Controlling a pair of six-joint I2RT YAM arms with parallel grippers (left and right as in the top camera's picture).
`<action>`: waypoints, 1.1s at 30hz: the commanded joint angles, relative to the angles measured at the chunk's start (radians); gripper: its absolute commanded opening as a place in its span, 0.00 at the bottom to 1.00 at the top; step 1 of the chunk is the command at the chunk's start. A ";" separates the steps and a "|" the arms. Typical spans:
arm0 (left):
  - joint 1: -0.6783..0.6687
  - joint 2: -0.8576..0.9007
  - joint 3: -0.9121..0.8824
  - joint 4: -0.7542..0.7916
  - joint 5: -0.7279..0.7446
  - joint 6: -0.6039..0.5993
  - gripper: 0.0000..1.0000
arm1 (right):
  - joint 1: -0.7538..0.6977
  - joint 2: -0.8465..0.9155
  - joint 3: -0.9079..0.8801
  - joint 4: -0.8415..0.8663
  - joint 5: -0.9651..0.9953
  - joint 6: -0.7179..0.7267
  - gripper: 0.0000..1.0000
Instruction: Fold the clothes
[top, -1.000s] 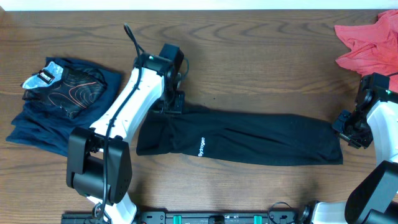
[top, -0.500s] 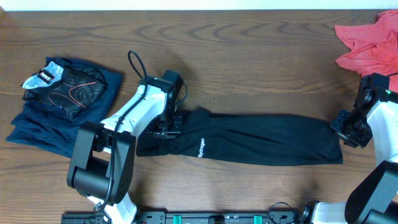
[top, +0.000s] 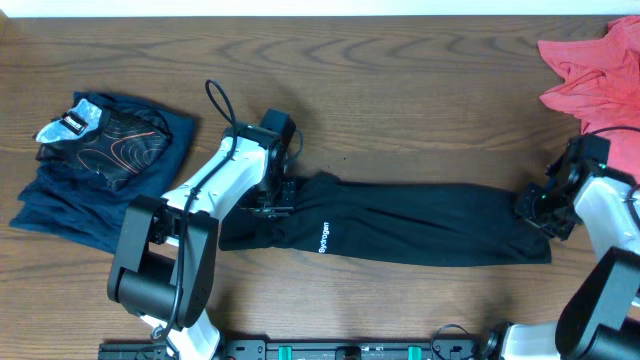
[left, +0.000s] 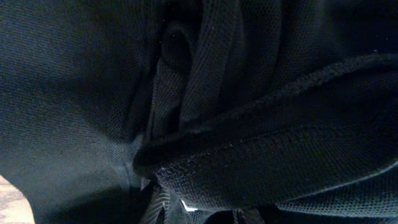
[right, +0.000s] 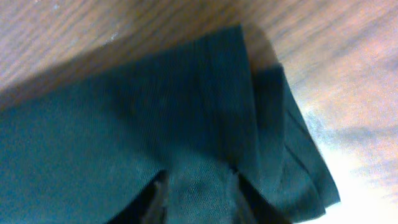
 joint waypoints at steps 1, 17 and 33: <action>-0.004 0.002 -0.022 -0.009 -0.005 -0.009 0.35 | -0.007 0.031 -0.044 0.082 0.071 -0.041 0.33; -0.004 0.002 -0.134 0.142 -0.140 -0.009 0.47 | -0.006 0.123 -0.029 0.292 0.083 -0.043 0.48; 0.025 -0.160 -0.060 0.113 -0.143 -0.009 0.81 | -0.046 0.013 0.098 -0.081 0.187 -0.028 0.73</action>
